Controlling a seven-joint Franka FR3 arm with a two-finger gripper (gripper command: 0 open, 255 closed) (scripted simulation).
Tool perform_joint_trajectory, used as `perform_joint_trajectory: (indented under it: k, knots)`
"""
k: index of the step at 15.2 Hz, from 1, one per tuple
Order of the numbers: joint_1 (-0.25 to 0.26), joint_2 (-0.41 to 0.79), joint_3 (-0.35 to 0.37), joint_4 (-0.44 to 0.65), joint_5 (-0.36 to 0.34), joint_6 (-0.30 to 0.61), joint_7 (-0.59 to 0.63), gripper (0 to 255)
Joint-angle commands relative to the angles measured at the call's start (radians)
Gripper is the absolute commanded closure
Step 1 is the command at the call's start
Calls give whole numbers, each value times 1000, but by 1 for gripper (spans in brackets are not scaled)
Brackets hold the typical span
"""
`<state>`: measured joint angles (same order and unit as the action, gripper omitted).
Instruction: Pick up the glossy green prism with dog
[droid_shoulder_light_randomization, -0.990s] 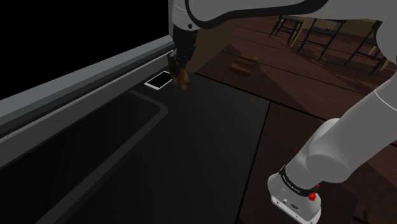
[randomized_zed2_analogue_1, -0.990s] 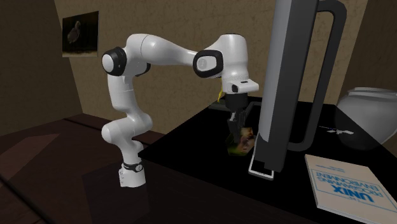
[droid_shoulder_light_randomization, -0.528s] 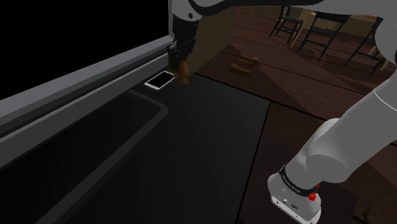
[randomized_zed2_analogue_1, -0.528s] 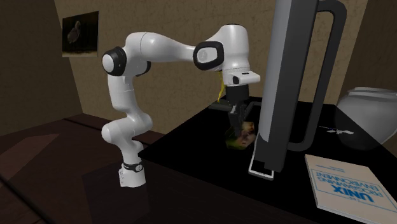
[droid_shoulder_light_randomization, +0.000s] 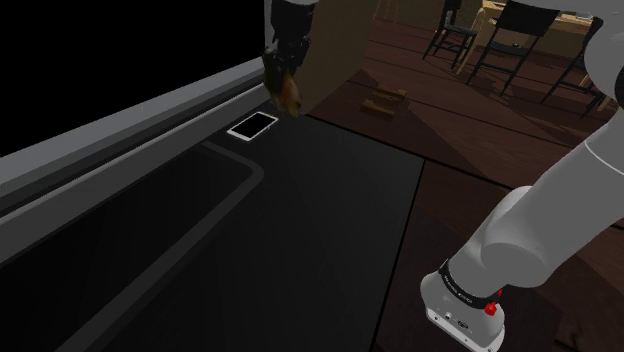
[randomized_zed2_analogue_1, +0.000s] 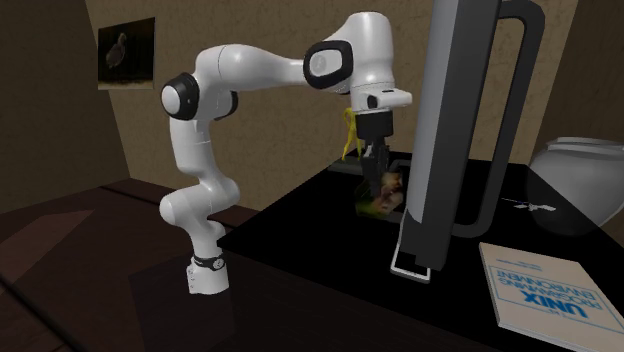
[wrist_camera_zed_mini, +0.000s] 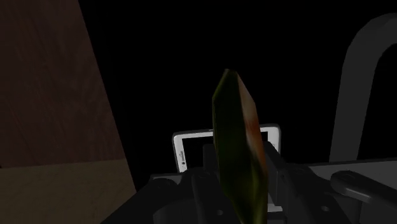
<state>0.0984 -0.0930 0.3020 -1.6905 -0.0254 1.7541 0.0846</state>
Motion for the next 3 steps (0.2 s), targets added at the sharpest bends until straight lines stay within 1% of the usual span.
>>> perform_joint_trajectory:
  k: [1,3]
  knots:
    - [0,10,0,38,-3,-29,-1,255]
    - [0,10,0,40,-3,-31,-1,255]
